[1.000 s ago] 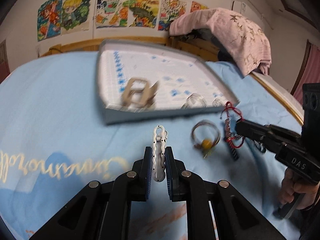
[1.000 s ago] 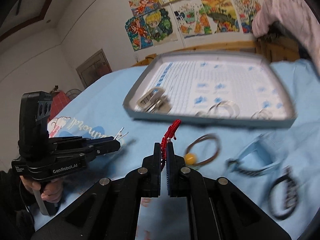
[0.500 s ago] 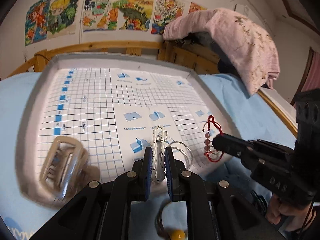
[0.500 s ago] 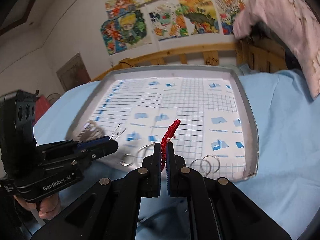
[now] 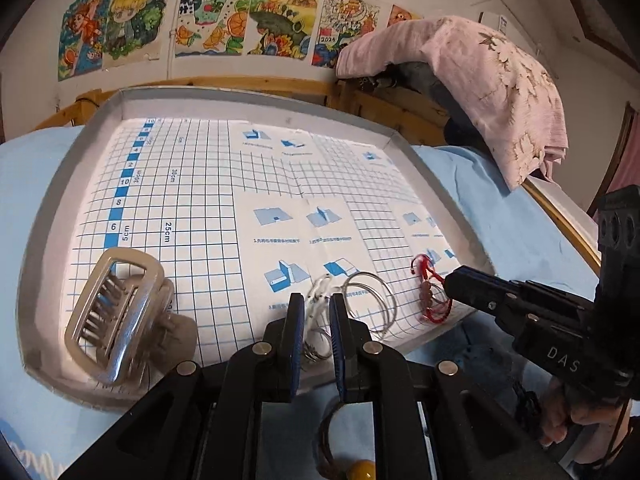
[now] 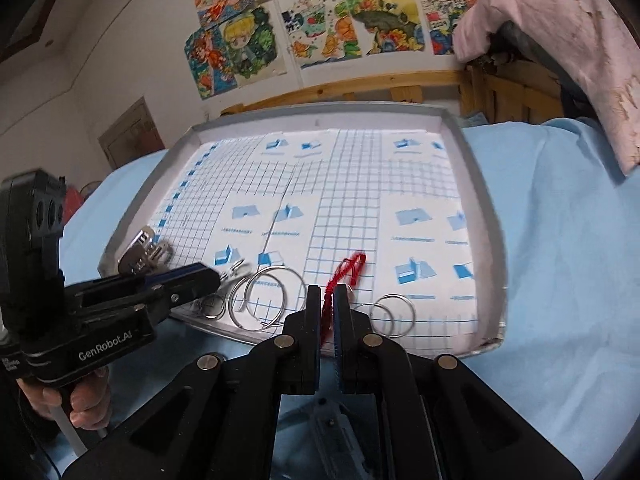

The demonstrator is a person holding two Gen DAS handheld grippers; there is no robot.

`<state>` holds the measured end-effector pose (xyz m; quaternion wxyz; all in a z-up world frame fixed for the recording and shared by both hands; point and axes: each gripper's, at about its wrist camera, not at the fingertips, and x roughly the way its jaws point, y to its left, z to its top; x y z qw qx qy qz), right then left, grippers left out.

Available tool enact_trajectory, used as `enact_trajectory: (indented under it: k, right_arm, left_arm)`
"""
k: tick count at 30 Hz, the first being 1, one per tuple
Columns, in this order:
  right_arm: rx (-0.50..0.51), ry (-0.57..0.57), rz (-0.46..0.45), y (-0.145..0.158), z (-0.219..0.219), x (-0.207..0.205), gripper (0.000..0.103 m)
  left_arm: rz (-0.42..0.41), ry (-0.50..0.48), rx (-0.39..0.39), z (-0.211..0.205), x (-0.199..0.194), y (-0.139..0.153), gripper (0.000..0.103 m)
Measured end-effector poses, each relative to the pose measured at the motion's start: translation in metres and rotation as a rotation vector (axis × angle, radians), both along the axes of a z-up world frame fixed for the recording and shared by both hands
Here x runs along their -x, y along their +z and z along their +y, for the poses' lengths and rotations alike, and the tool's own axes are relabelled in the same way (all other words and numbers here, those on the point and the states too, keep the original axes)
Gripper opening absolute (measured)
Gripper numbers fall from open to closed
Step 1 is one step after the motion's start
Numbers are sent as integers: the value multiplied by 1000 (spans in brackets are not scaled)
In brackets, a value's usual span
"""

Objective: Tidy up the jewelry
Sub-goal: 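Lower both items into the grey tray and open both tools, then pull both tools back from the tray toward the remaining jewelry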

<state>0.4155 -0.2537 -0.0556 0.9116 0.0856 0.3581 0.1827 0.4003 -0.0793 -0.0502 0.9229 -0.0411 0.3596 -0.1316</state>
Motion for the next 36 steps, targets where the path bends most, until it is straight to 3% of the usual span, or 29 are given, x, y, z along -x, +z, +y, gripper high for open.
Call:
enact_trajectory:
  k: [4, 6, 8, 9, 10, 14, 16, 21, 28, 36]
  right_arm:
    - [-4, -39, -18, 4, -10, 9, 39]
    - [-2, -60, -60, 11, -16, 19, 40]
    - [-9, -74, -89, 17, -23, 28, 46]
    - [-22, -79, -105, 21, -28, 34, 53]
    - [-36, -86, -121, 24, -33, 40, 57]
    - [-63, -94, -201, 44, -49, 68, 75]
    - [-49, -103, -255, 55, -52, 85, 86]
    - [-55, -127, -395, 82, -52, 135, 101]
    - [-42, -167, -491, 92, -43, 194, 101]
    - [-6, -165, -514, 88, -23, 244, 101]
  left_arm:
    - [-16, 30, 10, 2, 11, 5, 27]
    - [-34, 53, 34, 5, 18, 10, 31]
    - [-55, 73, 58, 9, 27, 16, 50]
    - [-72, 87, 67, 10, 32, 19, 71]
    - [-105, 108, 78, 12, 41, 25, 82]
    - [-182, 116, 104, 17, 67, 44, 89]
    - [-226, 125, 103, 19, 83, 54, 102]
    - [-322, 135, 82, 24, 125, 73, 103]
    - [-400, 167, 71, 45, 189, 85, 103]
    - [-417, 204, 28, 65, 247, 78, 103]
